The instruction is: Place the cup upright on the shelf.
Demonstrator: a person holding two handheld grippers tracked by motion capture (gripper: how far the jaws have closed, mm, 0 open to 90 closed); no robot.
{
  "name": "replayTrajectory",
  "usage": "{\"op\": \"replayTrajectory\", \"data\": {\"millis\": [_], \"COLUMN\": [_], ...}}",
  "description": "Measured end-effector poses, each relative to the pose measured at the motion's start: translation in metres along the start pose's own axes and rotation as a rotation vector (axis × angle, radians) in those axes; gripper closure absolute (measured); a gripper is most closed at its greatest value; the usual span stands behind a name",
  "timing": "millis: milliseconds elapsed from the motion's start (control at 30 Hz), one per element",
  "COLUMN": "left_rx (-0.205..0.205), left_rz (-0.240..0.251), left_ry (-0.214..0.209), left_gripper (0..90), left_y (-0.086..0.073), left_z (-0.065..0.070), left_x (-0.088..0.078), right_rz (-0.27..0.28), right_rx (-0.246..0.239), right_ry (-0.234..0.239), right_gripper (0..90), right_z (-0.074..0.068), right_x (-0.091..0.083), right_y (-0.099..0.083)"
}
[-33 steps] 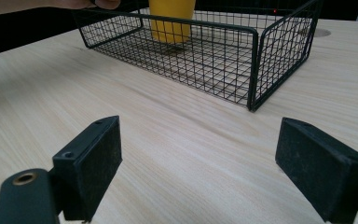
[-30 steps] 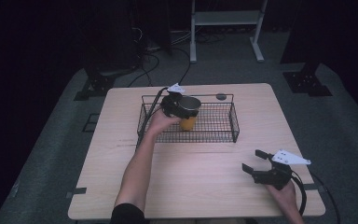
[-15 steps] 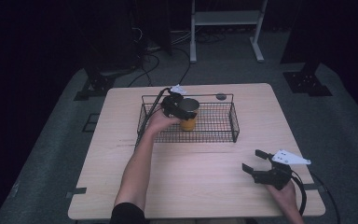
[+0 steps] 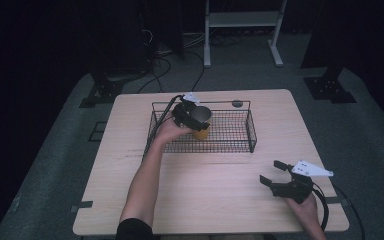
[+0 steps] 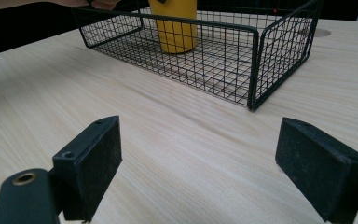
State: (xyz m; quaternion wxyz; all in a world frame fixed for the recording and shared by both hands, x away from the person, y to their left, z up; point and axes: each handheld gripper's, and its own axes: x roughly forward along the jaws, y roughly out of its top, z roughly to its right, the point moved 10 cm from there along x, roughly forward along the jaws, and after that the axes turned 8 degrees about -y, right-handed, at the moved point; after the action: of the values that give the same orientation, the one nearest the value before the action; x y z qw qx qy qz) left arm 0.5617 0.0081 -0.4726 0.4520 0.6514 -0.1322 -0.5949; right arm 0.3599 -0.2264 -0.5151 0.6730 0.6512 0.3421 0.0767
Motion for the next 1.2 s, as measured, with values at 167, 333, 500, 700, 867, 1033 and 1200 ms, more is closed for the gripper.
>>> {"op": "replayTrajectory", "data": {"millis": [167,333,500,700,867,1033,1200], "left_rx": [0.008,0.002,0.004,0.006,0.007,0.005,0.005], "left_rz": [0.007,0.022,0.044,0.062,0.082,0.111,0.131], "left_ry": [0.007,0.014,0.014,0.017,0.017,0.02,0.006], "left_gripper": [3.4,2.3,1.8,1.4,1.4,1.4,1.3], "left_y": [0.002,0.004,0.008,0.011,0.014,0.018,0.021], "left_z": [0.001,0.0,0.0,0.001,0.001,0.001,0.003], "left_x": [-0.003,-0.006,-0.009,-0.013,-0.016,-0.02,-0.024], "right_rz": [0.0,0.001,0.002,0.003,0.005,0.005,0.004], "right_rx": [-0.001,-0.003,-0.003,-0.004,0.001,0.003,0.003], "right_ry": [0.001,0.001,0.0,0.002,0.006,0.008,0.01], "right_gripper": [13.4,13.4,13.4,13.4,13.4,13.4,13.4], "right_z": [0.0,0.0,0.0,0.0,0.001,0.001,0.0], "right_x": [0.0,0.0,0.0,-0.001,-0.001,-0.001,-0.001], "right_y": [0.0,0.0,0.0,0.0,0.0,0.0,0.0]}}
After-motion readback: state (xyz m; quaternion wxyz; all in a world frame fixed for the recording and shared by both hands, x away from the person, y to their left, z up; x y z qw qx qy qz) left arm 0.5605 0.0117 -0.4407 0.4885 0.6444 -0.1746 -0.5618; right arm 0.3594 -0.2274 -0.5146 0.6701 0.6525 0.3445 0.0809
